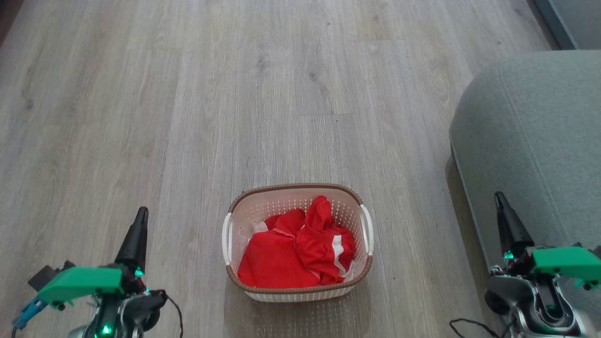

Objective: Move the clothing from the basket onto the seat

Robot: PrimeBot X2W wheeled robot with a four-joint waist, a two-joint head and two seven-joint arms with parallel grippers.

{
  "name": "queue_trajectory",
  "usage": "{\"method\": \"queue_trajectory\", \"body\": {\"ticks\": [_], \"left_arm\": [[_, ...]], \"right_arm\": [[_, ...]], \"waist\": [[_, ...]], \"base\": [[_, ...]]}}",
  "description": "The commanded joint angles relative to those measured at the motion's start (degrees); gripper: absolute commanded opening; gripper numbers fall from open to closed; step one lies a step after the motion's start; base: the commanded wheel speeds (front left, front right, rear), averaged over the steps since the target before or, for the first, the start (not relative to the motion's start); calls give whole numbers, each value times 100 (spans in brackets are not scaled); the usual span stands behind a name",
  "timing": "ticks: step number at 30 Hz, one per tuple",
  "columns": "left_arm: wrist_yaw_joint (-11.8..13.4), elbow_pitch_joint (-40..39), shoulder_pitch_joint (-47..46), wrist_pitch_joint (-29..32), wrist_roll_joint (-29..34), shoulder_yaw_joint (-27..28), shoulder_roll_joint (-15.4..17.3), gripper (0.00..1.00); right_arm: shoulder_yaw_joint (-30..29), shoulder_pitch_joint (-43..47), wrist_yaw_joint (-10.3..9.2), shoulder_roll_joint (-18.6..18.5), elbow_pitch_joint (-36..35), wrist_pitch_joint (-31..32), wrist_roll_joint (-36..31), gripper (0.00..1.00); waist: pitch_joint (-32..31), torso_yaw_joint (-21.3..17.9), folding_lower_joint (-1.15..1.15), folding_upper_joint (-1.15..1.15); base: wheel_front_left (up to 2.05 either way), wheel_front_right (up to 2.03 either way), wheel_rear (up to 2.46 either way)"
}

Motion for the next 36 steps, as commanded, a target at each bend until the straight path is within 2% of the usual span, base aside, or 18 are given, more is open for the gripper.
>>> {"method": "queue_trajectory", "body": {"ticks": [1,20,21,24,36], "left_arm": [[-54,-198,-157,41,-39,191,48,0],[-54,-198,-157,41,-39,191,48,0],[8,18,0,-3,1,-3,-3,100],[10,228,73,-11,3,-23,-15,100],[4,270,-143,-188,149,-66,59,100]], "right_arm": [[103,-124,0,-20,-225,22,36,0],[103,-124,0,-20,-225,22,36,0],[4,-1,0,2,23,-1,0,100],[26,48,1,23,251,-3,-4,100],[274,-250,1,-41,309,-188,-183,100]], "waist": [[0,0,0,0],[0,0,0,0],[0,0,0,0],[3,0,0,0],[35,-2,0,0]], "base": [[0,0,0],[0,0,0],[0,0,0],[0,0,0],[0,0,0]]}}
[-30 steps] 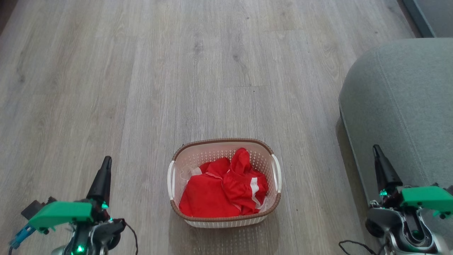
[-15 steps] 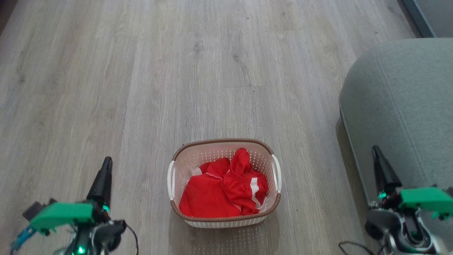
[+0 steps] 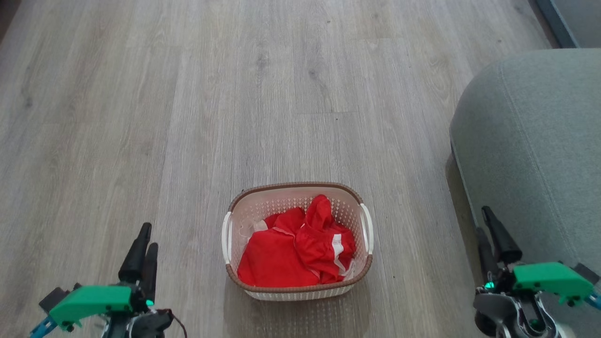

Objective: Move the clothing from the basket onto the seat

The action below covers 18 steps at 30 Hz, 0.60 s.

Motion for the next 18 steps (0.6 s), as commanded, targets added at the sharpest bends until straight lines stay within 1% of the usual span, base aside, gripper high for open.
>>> {"method": "queue_trajectory", "body": {"ticks": [1,9,18], "left_arm": [[-8,-152,-364,-81,104,-5,104,100],[-12,-87,-510,-220,392,-77,193,100],[-16,-80,-667,-371,1137,7,217,100]], "right_arm": [[90,-440,1,-102,-134,-87,-100,100],[278,-666,1,-179,-9,-224,-411,100],[366,-912,1,-207,122,-377,-1129,100]], "waist": [[7,0,0,0],[31,-5,0,0],[72,-11,0,0]], "base": [[0,0,0],[0,0,0],[0,0,0]]}}
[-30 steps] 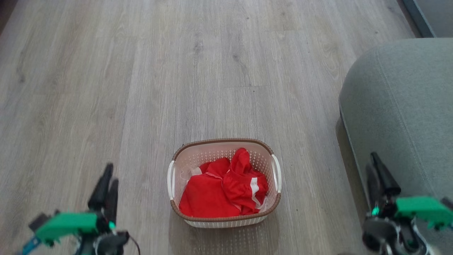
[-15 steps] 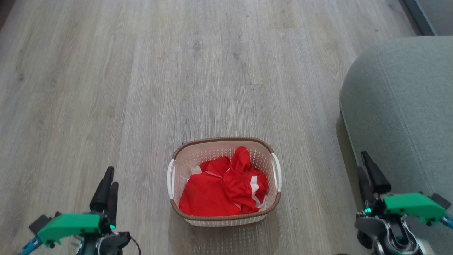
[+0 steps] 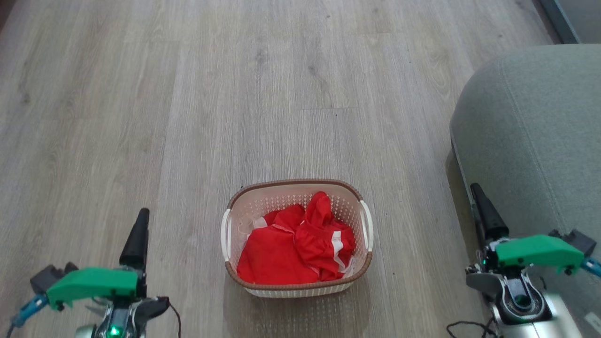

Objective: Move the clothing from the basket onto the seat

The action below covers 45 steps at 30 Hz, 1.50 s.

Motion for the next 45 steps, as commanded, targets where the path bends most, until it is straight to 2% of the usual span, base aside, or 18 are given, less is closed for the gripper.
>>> {"method": "queue_trajectory", "body": {"ticks": [1,28,45], "left_arm": [[-16,-180,-387,-56,199,71,125,100],[-20,-225,-715,-509,3026,68,225,100],[67,-121,-917,-777,4234,57,310,100]], "right_arm": [[61,-383,1,-108,-145,-75,-189,100],[506,-1092,1,-167,448,-533,-2477,100],[755,-1540,1,-202,886,-804,-3643,100]], "waist": [[8,-1,-1,0],[110,-53,-1,0],[108,-71,-1,0]], "base": [[0,0,0],[0,0,0],[0,0,0]]}}
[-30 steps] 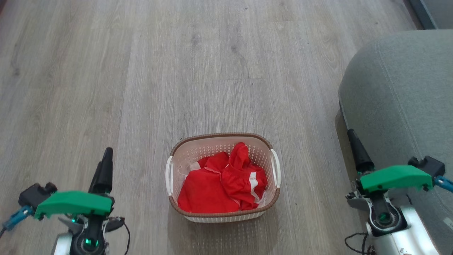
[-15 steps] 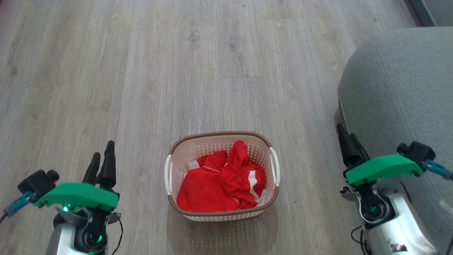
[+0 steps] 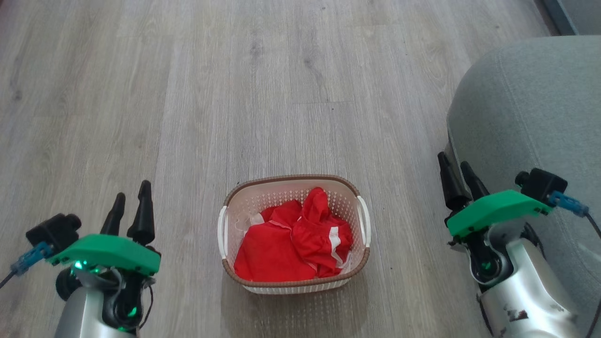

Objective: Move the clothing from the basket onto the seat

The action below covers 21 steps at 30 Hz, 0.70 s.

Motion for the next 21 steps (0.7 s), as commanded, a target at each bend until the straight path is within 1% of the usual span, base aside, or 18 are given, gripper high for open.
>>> {"method": "queue_trajectory", "body": {"ticks": [1,10,11,21], "left_arm": [[17,-148,-374,-84,213,93,162,100],[95,-115,-456,-235,891,70,213,100],[117,-116,-480,-268,1039,65,225,100],[201,-113,-616,-436,1729,74,264,100]], "right_arm": [[108,-399,1,-90,-135,-120,-210,100],[163,-568,0,-99,-14,-272,-900,100],[183,-614,0,-99,16,-306,-1042,100],[299,-858,0,-104,145,-476,-1724,100]], "waist": [[-11,-2,0,0],[-42,-12,0,0],[-38,-16,0,0],[-8,-27,0,0]], "base": [[0,0,0],[0,0,0],[0,0,0],[0,0,0]]}}
